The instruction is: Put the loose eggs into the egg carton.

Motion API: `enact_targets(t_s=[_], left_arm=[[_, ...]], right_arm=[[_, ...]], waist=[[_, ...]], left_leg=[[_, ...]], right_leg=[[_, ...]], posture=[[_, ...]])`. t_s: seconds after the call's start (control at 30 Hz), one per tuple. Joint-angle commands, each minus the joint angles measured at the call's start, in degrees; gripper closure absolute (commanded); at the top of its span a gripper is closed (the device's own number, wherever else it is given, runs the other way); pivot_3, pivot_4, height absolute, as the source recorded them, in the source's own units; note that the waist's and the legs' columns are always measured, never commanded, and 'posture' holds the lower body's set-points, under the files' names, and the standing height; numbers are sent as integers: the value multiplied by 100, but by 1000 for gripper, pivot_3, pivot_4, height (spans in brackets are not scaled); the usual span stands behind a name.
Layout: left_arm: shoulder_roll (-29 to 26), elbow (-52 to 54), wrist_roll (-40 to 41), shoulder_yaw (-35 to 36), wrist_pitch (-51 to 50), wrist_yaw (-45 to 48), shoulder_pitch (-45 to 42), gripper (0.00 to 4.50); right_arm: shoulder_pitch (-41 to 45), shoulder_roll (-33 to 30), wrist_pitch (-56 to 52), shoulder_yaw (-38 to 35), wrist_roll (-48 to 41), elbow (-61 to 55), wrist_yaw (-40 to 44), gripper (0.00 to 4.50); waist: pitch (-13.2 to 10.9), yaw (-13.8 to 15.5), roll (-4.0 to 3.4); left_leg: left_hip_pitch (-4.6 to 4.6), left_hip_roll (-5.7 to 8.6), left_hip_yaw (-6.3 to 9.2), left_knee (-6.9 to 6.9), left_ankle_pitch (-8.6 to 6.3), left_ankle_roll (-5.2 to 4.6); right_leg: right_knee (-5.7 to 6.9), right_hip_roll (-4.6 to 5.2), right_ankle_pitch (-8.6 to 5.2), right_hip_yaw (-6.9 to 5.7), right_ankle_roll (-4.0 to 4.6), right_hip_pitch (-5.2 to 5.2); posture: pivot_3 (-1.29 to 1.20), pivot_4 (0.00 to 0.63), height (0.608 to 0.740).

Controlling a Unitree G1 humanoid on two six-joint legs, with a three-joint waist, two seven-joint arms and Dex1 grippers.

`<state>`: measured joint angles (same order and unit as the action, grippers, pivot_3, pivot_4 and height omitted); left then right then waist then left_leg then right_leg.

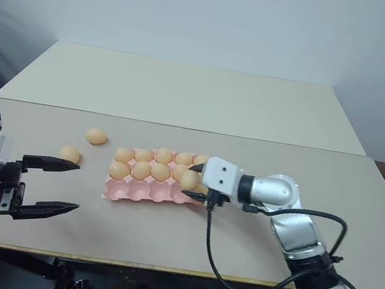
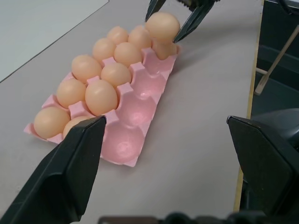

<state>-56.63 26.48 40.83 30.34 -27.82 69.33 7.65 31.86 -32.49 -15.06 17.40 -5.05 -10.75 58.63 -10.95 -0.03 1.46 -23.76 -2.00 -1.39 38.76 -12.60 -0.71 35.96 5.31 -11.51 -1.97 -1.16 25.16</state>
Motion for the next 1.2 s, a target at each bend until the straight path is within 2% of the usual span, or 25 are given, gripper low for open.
enact_targets(t_s=[0.03,0.1,0.33,0.57,0.7,0.83,1.2], left_arm=[[34,188,98,120,-18,-87,28,0],[49,204,101,118,-21,-126,28,0],[94,206,83,60,14,-206,-40,0],[135,178,81,32,96,-178,-126,0],[127,130,77,6,151,-159,-213,0],[102,108,47,21,158,-160,-237,0],[28,17,-5,-6,132,-152,-337,0]], right_arm=[[166,27,-87,62,18,-14,63,691],[209,66,-92,97,45,41,37,16],[87,-127,159,-158,-2,-70,62,16],[-524,-1299,92,-1578,-985,-584,694,16],[-870,-1981,40,-2143,-1030,-519,816,16],[-1265,-2391,8,-2572,-1137,-504,842,16],[-1686,-2575,-95,-2797,-1228,-691,715,16]], waist=[[0,12,0],[0,9,0],[0,6,0],[0,74,0],[0,72,1],[0,53,1],[0,56,2]], left_leg=[[0,0,0,0,0,0],[1,0,-1,1,0,0],[2,-5,-2,2,0,0],[-1,-1,-11,2,-2,3],[3,-4,-16,2,-2,3],[10,-8,-22,2,-2,3],[31,-5,-63,2,-2,3]], right_leg=[[1,0,0,0,2,0],[1,-1,-1,0,6,0],[3,-6,-6,0,23,2],[-9,-1,0,5,12,0],[-7,-4,-6,9,23,1],[-2,-8,-6,17,24,1],[0,-7,2,67,11,2]], posture=[[0,150,740],[0,150,740],[0,150,740],[0,150,740],[0,150,740],[0,150,740],[0,150,740]])
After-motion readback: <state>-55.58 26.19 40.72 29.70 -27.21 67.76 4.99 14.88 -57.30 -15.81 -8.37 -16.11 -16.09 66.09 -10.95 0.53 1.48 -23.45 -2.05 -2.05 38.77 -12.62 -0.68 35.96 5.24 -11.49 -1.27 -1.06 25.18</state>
